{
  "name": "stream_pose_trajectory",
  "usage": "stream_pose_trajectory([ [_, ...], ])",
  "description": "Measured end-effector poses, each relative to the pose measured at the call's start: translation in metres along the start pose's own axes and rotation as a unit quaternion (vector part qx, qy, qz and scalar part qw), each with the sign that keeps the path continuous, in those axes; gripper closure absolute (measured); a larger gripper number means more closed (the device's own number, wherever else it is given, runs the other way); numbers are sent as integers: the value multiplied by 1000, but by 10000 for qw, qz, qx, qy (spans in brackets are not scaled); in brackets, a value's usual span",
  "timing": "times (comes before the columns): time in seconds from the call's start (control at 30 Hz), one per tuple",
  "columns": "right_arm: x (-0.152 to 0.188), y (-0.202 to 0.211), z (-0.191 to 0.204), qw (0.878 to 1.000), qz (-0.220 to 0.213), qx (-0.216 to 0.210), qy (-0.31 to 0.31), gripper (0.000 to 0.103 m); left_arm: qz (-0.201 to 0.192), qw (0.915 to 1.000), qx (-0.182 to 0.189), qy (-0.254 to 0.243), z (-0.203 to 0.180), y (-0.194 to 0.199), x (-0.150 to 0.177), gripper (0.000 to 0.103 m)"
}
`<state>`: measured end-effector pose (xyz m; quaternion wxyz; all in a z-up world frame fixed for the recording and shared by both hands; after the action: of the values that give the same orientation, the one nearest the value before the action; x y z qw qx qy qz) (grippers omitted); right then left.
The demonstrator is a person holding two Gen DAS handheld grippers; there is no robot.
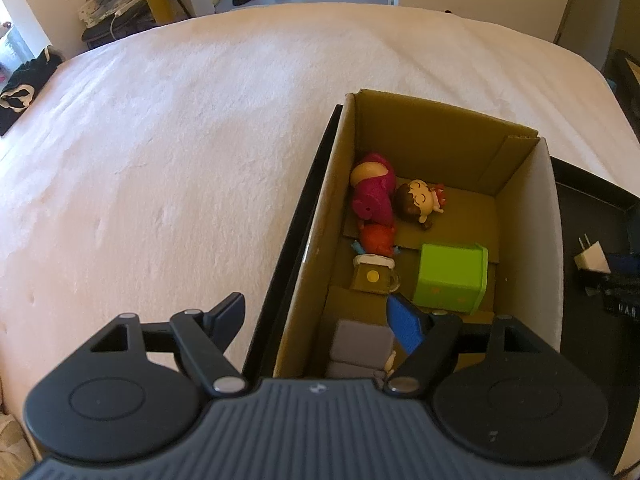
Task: Organize rigid objects
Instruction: 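Carry the white charger into the cardboard box and release it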
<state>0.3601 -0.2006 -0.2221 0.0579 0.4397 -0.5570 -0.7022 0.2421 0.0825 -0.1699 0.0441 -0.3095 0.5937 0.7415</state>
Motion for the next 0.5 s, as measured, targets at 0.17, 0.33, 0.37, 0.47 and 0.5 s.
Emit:
stream_pose_trajectory([
  [0.17,-3,10,12,9998,-70,-139,155,67,-43,10000,58,-9,1,2,0,27],
  [0.33,-17,30,4,9991,-356,-46,-225,67,-165,9997,180,-8,4,11,1,27],
  [0.37,-18,36,3,9987,-417,-52,-289,67,-180,9996,203,-5,5,12,1,27],
  [0.47,-22,54,2,9970,-612,-106,-456,67,-212,9994,272,23,8,16,1,27],
  [0.5,-23,59,1,9963,-685,-118,-511,67,-241,9992,302,35,10,19,1,27],
])
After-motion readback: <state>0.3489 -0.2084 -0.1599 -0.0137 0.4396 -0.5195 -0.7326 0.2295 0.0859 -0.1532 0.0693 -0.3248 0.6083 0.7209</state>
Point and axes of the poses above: each gripper's, at about its wrist camera, not at the fingertips, and y roughly against the way its jaws point, z to its left, x to its underside, the point moved 3 cm from there along -y, roughly the way its jaws point, and after that the axes turned 6 degrees about -z, right-handed, at the moved point
